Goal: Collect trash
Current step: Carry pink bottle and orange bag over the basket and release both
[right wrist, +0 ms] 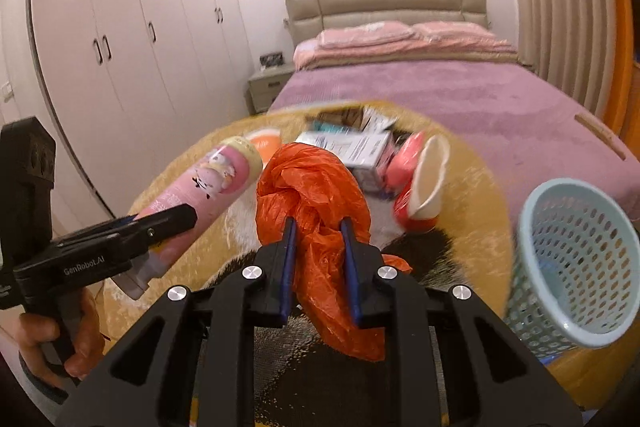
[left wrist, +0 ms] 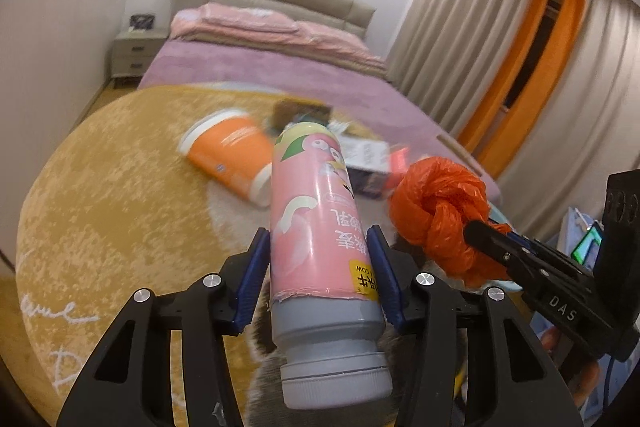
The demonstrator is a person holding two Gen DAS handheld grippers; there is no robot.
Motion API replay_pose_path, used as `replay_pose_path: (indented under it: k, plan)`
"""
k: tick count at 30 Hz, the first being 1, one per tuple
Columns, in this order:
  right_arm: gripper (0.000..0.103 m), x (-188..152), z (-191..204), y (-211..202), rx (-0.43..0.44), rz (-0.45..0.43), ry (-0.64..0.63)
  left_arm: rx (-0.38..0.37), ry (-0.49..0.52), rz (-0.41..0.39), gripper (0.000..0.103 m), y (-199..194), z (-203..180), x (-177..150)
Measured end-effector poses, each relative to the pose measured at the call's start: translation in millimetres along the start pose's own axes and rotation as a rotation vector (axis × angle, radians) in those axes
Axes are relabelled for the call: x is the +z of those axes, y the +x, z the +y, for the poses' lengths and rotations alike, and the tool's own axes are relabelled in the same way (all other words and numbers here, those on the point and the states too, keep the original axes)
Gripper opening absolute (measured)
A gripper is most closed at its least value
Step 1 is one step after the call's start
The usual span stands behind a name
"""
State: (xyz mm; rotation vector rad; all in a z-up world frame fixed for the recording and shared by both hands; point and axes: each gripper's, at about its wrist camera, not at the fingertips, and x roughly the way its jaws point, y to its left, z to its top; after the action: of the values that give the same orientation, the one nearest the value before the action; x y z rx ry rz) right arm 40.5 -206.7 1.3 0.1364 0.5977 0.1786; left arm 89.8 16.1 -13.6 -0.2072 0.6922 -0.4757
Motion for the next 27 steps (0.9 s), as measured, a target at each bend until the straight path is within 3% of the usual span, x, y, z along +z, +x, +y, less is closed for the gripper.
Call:
replay_pose_path:
  k: [5, 14, 22, 27]
  plan:
    - [0.019, 10, -24, -33, -0.072, -0.095, 0.037, -0.085, 0.046, -0.031, 0.048, 0, -30, 12]
    - [0.019, 12, -105, -83, -0.245, -0.205, 0.175, -0.22, 0.152, -0.04, 0.048, 28, -109, 36]
    - [0.019, -2, -178, -97, -0.375, -0.219, 0.321, -0.319, 0.289, -0.029, 0.048, 59, -195, 44]
    - [0.019, -21, -222, -84, -0.436, -0.162, 0.436, -0.376, 0.287, 0.064, 0.048, 107, -226, 30]
